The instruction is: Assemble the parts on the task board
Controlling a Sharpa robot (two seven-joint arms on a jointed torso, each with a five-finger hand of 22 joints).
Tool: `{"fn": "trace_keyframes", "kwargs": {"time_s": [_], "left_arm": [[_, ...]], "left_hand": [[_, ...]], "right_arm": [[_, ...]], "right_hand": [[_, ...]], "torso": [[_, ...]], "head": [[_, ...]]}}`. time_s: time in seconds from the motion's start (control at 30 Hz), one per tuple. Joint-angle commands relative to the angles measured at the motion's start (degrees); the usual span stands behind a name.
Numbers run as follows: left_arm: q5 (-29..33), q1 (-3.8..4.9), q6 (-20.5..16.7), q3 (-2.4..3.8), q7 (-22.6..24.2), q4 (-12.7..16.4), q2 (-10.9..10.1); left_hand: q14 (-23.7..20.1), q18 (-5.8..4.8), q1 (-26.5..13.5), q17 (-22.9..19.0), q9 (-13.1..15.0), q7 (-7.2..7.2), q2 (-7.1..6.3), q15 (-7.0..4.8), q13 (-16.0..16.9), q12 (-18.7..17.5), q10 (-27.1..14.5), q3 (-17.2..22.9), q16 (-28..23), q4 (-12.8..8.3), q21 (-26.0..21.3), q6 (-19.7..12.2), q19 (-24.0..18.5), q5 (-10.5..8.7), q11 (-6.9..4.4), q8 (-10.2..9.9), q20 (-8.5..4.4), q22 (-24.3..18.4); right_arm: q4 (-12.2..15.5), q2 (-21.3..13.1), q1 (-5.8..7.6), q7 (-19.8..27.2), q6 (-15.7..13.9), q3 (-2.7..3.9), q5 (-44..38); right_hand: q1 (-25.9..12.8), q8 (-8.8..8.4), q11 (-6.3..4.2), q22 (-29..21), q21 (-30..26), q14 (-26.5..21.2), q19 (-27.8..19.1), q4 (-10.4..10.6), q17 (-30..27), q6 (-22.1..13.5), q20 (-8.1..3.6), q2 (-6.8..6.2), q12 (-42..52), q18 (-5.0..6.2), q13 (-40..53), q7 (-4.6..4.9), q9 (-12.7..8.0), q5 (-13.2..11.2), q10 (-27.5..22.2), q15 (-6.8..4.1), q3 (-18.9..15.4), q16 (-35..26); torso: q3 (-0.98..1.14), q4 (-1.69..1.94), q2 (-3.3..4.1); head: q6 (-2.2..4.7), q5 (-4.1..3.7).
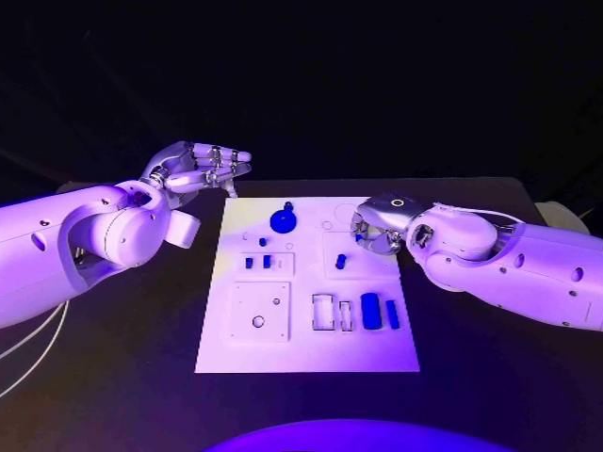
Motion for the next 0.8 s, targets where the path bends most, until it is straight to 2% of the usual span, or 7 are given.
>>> {"fn": "trace_keyframes", "kwargs": {"time_s": [0.03,0.27,0.5,0.67,0.8], "left_arm": [[0.4,0.05,0.1,0.02,0.7,0.2,-0.1],[0.4,0.06,-0.1,0.02,0.3,0.2,-0.2],[0.4,0.06,-0.2,0.02,-0.1,-0.1,-0.3],[0.4,0.06,-0.2,0.02,-0.3,-0.5,-0.2],[0.5,0.06,-0.2,0.02,-0.5,-0.8,-0.1]], "left_hand": [[0.3,0.39,-0.2,-0.1,-0.1,0.36,0.24,0.21,-0.1,0.1,0.0,0.3,-0.3,0.1,-0.3,-0.1,0.0,-0.17,0.39,0.0,-0.26,-0.1],[0.3,0.38,-0.1,-0.1,-0.1,0.42,0.28,0.23,-0.1,0.0,-0.1,0.3,-0.3,0.0,-0.4,-0.2,0.1,-0.16,0.43,0.0,-0.25,-0.1],[0.3,0.37,-0.1,-0.2,-0.1,0.5,0.28,0.27,-0.2,-0.1,-0.2,0.4,-0.4,-0.1,-0.4,-0.3,0.1,-0.17,0.5,-0.1,-0.24,-0.2],[0.3,0.36,-0.1,-0.2,-0.2,0.56,0.26,0.32,-0.3,-0.1,-0.4,0.4,-0.5,-0.1,-0.5,-0.5,0.1,-0.18,0.57,-0.2,-0.22,-0.2],[0.3,0.36,-0.1,-0.3,-0.2,0.6,0.25,0.35,-0.3,-0.2,-0.4,0.4,-0.5,-0.1,-0.5,-0.5,0.1,-0.18,0.61,-0.2,-0.2,-0.2]], "right_arm": [[-0.2,0.3,-0.74,-1.4,1.8,-0.36,-1.6],[0.6,-0.3,-0.91,-2.0,0.9,-0.36,-1.9],[2.6,-1.6,-0.92,-1.7,-2.7,-0.25,-1.9],[3.7,-2.3,-0.74,-1.2,-5.7,0.13,-1.9],[5.2,-3.2,-0.04,-1.0,-7.4,0.63,-1.5]], "right_hand": [[0.3,0.26,-0.17,4.4,0.6,2.7,0.5,-0.1,0.3,0.7,-0.21,0.88,-0.1,-0.87,0.0,-0.13,0.2,-0.3,0.8,-0.5,0.8,0.5],[0.6,0.42,-0.47,5.1,1.4,2.7,0.8,-0.8,0.5,1.6,-0.45,1.5,-0.2,-1.03,0.0,-0.34,0.4,-0.2,1.7,-0.71,1.8,1.0],[0.6,0.39,-0.46,5.2,1.5,2.6,0.9,-1.0,0.3,1.6,-0.48,1.33,-0.3,-1.07,0.0,-0.33,0.4,-0.2,1.7,-0.72,1.8,0.8],[0.4,0.34,-0.42,5.6,2.1,2.7,1.1,-1.0,0.6,1.6,-0.49,1.13,-0.5,-1.2,0.0,-0.31,0.4,-0.2,1.7,-0.7,1.9,1.1],[0.3,0.33,-0.42,5.7,2.3,2.7,1.2,-1.0,0.7,1.6,-0.49,1.08,-0.5,-1.25,0.0,-0.31,0.4,-0.2,1.7,-0.7,1.9,1.2]], "torso": [[-0.03,-0.04,-0.02],[-0.02,-0.02,-0.04],[-0.01,-0.04,-0.06],[0.0,-0.02,-0.11],[-0.03,0.0,-0.14]], "head": [[-0.19,0.08],[-0.45,0.15],[-0.51,0.34],[-0.42,0.61],[-0.13,1.22]]}}
